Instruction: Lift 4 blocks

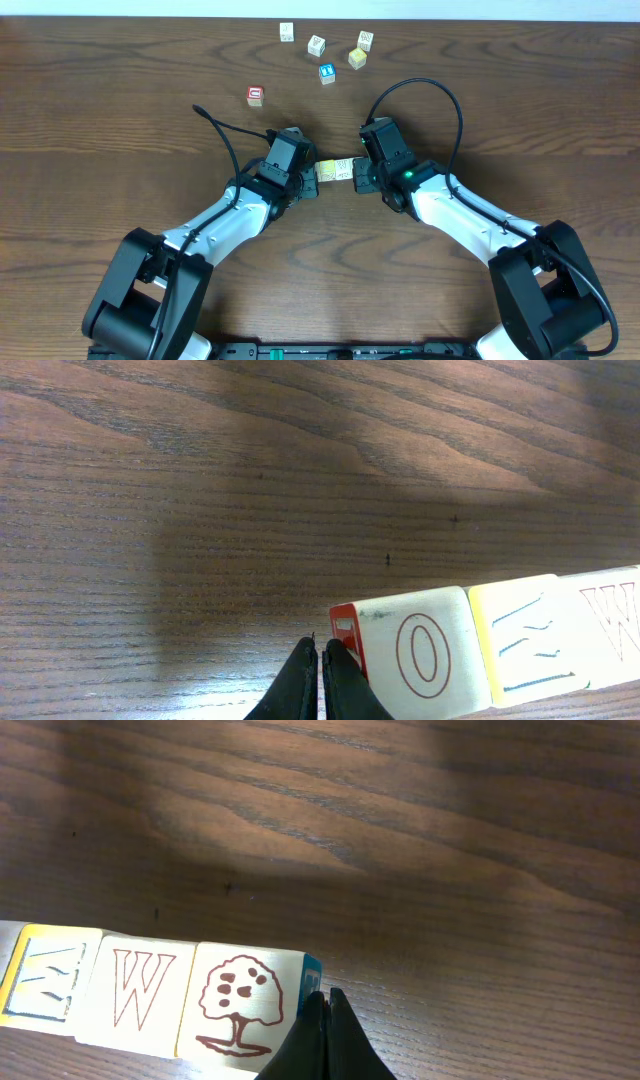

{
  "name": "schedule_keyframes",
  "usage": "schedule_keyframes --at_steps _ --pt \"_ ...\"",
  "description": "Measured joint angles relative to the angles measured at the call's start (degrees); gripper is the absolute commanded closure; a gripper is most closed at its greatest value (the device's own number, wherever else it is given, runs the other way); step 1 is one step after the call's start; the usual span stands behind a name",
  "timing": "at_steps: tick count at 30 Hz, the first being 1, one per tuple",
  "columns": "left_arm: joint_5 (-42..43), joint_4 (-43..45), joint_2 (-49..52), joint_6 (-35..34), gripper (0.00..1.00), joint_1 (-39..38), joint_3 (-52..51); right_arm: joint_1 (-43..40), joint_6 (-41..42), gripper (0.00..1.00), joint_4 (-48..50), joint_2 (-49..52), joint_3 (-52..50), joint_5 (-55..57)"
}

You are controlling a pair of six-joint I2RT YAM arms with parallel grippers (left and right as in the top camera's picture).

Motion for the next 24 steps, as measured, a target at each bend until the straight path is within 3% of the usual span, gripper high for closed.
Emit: schedule_keyframes --at_steps 24 --pt "0.6 0.7 1.8 -0.9 0.93 0.0 -0.1 0.0 -0.1 0.99 1.7 3.5 0.0 0.7"
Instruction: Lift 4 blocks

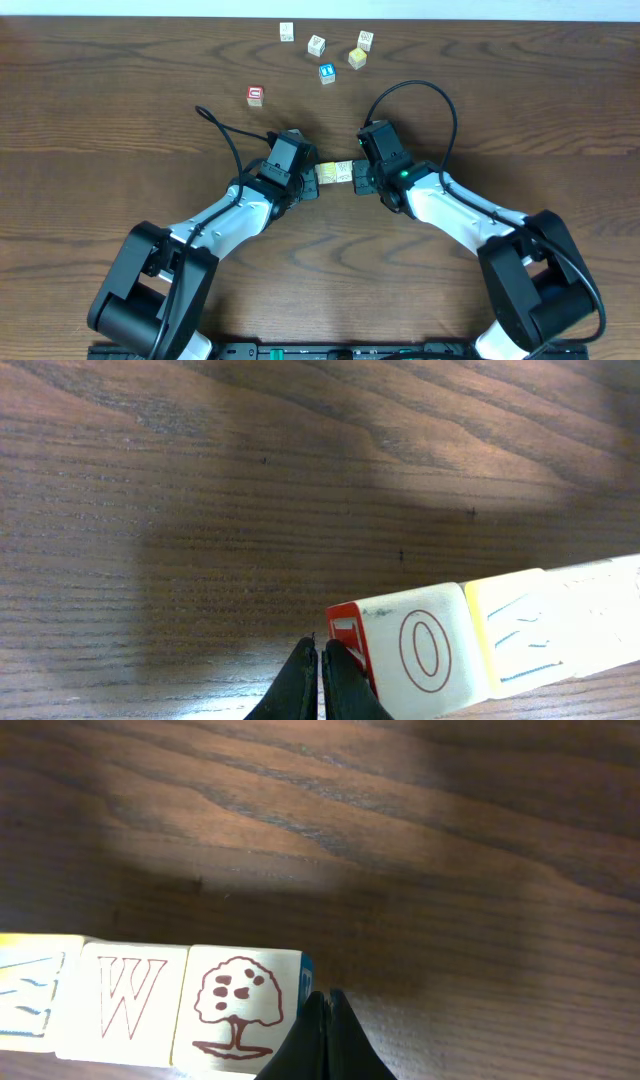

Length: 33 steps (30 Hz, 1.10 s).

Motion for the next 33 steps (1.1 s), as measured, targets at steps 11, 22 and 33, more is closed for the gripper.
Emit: schedule_keyframes --at_steps 11,22,33 --pt "-0.1 0.0 0.0 0.0 0.93 0.0 -0.3 0.0 0.0 0.99 0.9 0.8 0.0 -0.1" --pt "-0.2 0.4 1.0 0.0 0.93 0.0 -0.3 0.0 0.0 0.99 0.9 0.8 0.0 -0.4" --pt "-0.4 0.6 1.0 0.0 0.92 0.0 -0.3 0.0 0.0 0.99 1.1 1.0 0.0 -0.3"
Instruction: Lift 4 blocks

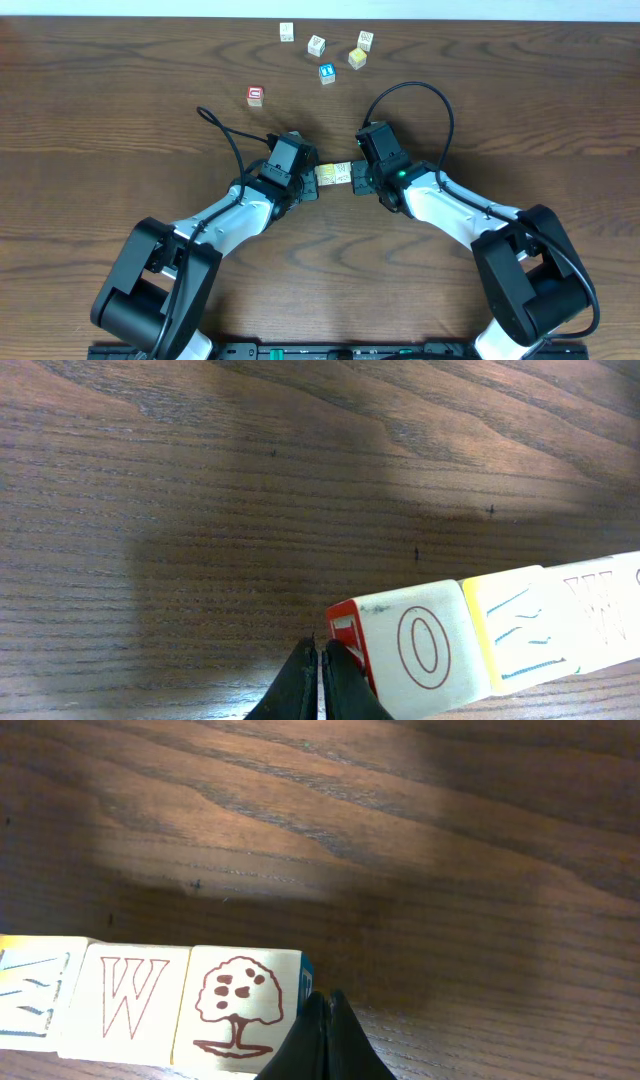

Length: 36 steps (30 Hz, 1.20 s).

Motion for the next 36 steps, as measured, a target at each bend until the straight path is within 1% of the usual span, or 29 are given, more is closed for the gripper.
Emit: schedule_keyframes --at_steps 16,17,21,36 --pt "0.0 0.1 0.3 0.0 0.93 0.0 0.0 0.0 0.0 0.99 0.7 1.4 0.0 0.4" --pt "0.0 0.2 0.6 0.0 0.93 0.0 0.0 0.0 0.0 1.00 0.7 1.4 0.0 0.3" --pt "0.0 1.2 2.1 0.0 0.93 0.0 0.0 0.0 0.0 0.99 0.6 1.5 0.0 0.2" --pt "0.0 2.1 2.5 0.0 0.93 0.0 0.0 0.0 0.0 0.99 0.7 1.6 0.0 0.5"
